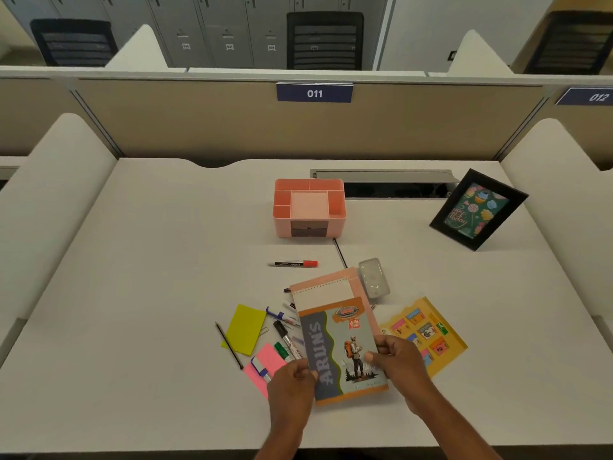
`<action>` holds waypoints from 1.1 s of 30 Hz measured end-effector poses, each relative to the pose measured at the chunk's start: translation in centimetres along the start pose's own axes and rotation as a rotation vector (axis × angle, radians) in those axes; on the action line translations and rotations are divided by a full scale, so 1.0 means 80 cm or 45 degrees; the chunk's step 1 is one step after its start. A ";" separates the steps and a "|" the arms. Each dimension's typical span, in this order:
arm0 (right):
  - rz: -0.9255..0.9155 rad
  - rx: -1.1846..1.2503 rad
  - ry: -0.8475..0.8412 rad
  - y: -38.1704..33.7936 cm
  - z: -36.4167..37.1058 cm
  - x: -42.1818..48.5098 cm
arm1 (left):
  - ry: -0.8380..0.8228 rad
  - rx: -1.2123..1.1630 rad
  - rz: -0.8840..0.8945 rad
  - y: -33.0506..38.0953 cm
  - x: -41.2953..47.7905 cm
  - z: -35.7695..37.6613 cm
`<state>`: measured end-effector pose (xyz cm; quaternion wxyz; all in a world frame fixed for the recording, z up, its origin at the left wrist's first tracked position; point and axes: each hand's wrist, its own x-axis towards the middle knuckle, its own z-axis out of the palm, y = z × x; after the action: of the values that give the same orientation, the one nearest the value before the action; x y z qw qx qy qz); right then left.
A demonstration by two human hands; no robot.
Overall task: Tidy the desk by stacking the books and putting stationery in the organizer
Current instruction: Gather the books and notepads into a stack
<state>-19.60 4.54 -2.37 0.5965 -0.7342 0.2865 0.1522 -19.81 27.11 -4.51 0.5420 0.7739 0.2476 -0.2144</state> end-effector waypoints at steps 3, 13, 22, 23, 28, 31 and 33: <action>-0.010 -0.061 0.062 0.004 0.002 0.002 | 0.059 0.013 -0.030 0.001 -0.004 0.005; -0.089 -0.333 0.323 0.004 0.013 0.023 | 0.057 0.069 0.035 0.024 -0.002 0.007; -0.183 -0.592 0.318 0.006 0.014 0.032 | 0.042 0.045 0.047 0.031 0.007 0.009; -0.194 -0.568 0.293 0.007 0.013 0.031 | 0.038 0.043 0.034 0.028 0.010 0.009; -0.278 -0.501 0.268 0.010 0.002 0.026 | 0.040 0.055 -0.022 0.022 0.016 0.009; -0.267 -0.610 0.417 0.012 -0.021 0.027 | 0.099 0.058 -0.026 0.027 0.015 0.009; -0.267 -0.728 0.527 0.016 -0.047 0.031 | 0.142 0.039 -0.018 0.027 0.014 0.009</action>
<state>-18.87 0.19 -3.90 0.3089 -0.9119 0.2699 0.0125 -17.67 25.96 -3.81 0.5139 0.7911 0.2797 -0.1785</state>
